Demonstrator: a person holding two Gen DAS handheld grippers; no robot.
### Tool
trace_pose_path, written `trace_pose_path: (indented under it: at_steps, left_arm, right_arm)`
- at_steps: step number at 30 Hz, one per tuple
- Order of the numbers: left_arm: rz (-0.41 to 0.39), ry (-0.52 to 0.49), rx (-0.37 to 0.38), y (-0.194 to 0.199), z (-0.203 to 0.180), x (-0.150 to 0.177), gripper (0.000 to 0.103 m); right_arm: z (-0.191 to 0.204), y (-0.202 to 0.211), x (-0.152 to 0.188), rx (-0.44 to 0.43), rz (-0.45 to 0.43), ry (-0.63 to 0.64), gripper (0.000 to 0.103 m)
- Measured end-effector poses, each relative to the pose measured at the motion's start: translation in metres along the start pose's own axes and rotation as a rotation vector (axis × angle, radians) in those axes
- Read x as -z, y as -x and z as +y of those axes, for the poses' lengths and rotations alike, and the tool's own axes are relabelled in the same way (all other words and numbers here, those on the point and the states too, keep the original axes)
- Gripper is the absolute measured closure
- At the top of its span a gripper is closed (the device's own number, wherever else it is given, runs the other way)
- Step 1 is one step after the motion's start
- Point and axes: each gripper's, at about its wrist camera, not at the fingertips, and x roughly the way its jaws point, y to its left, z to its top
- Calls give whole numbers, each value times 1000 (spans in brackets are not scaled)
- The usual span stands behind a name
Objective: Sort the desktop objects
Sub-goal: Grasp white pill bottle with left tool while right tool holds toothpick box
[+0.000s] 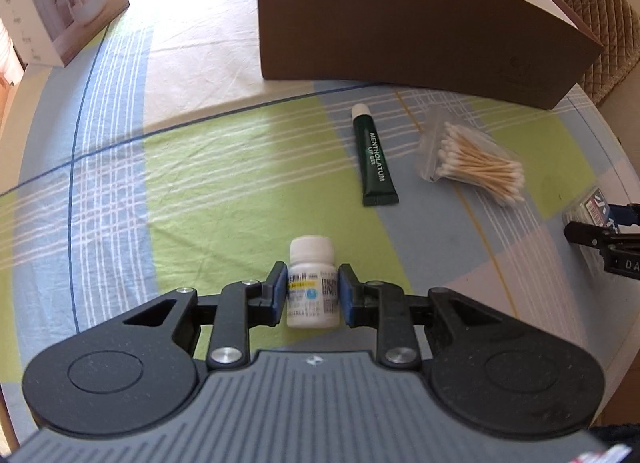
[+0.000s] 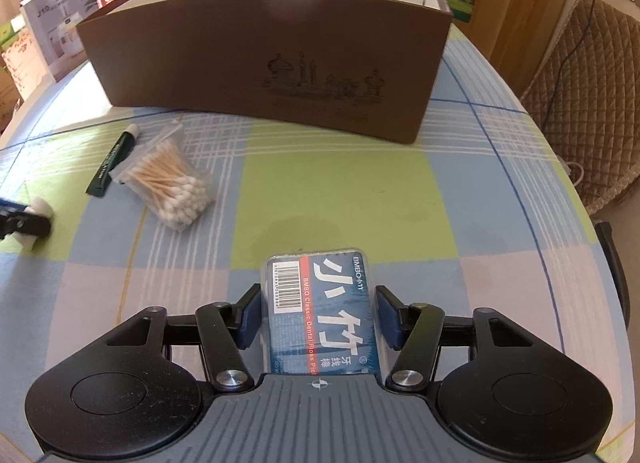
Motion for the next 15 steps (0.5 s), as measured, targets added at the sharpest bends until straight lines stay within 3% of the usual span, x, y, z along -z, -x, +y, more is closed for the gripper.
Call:
trace_pose_path:
  at_steps: [8,15]
  left_arm:
    - [-1,-61,-38,-5,-18,-3,81]
    - [5,-52,-45,-4,-21,-1,80]
  right_arm:
    - [6,6,9,-16,-2,22,48]
    - [6,10,12,-21,-7,33,48]
